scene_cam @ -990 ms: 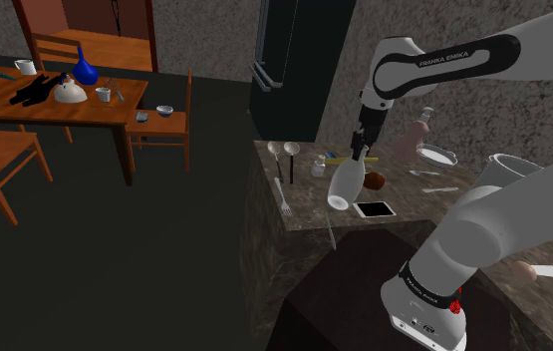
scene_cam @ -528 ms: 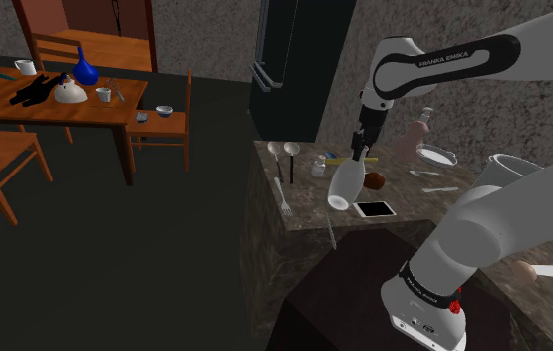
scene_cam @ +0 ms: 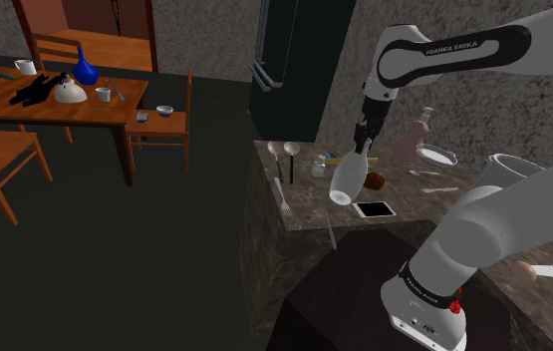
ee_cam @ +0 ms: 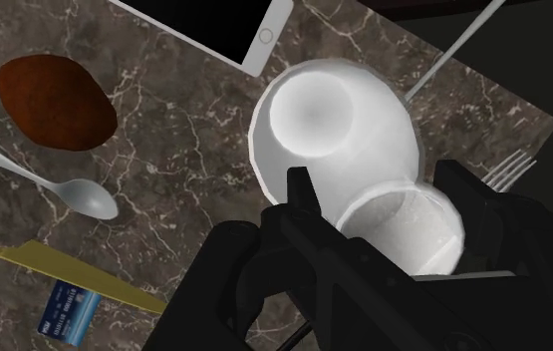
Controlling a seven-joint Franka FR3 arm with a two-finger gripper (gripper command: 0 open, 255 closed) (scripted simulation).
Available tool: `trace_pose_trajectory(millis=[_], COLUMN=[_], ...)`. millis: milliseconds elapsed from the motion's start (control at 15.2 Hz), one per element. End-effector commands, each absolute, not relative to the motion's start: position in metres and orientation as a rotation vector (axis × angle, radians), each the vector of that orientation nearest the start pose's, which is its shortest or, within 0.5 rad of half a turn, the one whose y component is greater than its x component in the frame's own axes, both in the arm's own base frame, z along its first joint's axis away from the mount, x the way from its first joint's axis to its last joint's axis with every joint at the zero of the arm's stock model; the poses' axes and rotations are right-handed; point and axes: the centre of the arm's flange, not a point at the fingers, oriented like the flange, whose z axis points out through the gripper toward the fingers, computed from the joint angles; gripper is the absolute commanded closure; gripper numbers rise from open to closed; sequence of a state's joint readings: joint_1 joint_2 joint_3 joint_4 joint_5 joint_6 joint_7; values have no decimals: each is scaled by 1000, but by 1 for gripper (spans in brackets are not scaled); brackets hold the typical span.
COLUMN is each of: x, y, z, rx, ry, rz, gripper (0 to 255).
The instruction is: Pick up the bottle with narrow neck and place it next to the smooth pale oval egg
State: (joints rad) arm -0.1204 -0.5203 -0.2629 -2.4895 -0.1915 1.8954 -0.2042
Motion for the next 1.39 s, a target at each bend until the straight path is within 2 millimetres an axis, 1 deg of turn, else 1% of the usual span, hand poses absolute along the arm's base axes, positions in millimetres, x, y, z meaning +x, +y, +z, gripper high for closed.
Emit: trace_pose_trajectory(millis=[0, 1320], x=[349, 349], y=[-160, -160], z=[465, 571], rx=[-3161, -3161], ry=[112, 112], rz=[149, 149], gripper=[255, 255])
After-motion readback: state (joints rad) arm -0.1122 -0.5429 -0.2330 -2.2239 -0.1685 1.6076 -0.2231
